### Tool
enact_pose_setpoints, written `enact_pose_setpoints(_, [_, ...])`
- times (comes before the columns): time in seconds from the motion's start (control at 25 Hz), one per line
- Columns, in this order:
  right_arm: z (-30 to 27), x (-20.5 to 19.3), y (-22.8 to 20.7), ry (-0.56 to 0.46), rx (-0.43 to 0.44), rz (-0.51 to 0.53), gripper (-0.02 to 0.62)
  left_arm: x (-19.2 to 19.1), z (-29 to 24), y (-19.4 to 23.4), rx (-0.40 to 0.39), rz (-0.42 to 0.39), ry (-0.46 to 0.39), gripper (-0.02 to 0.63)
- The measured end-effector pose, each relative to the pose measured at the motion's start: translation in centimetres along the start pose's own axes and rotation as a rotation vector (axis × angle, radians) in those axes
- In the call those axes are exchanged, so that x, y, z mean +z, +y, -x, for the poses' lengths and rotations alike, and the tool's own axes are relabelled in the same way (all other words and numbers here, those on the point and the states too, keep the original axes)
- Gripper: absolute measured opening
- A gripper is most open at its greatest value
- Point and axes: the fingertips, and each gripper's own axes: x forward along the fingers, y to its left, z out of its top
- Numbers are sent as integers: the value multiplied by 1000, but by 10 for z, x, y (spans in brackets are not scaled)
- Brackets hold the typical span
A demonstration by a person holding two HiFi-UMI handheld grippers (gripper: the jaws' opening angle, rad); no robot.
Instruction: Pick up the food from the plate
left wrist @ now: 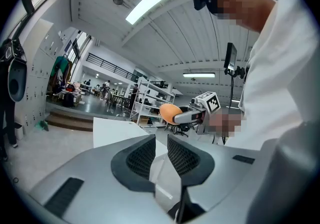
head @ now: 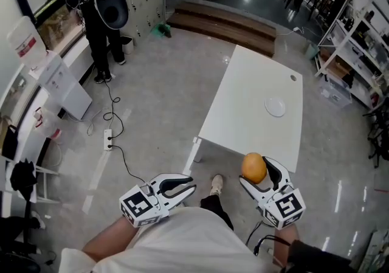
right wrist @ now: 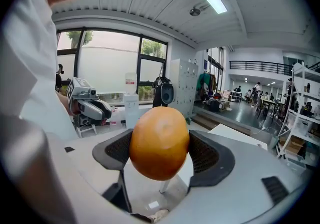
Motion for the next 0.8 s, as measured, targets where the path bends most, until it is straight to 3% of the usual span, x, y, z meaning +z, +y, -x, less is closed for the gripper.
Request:
enact_pose_setpoints(0.24, [0,12,20,-19,21,1,354,0,18,2,17,1,0,75])
enact_pose_setpoints(0.8, [-7,15,19,-33,29,6,354,-3,24,7,44,11,-9,75])
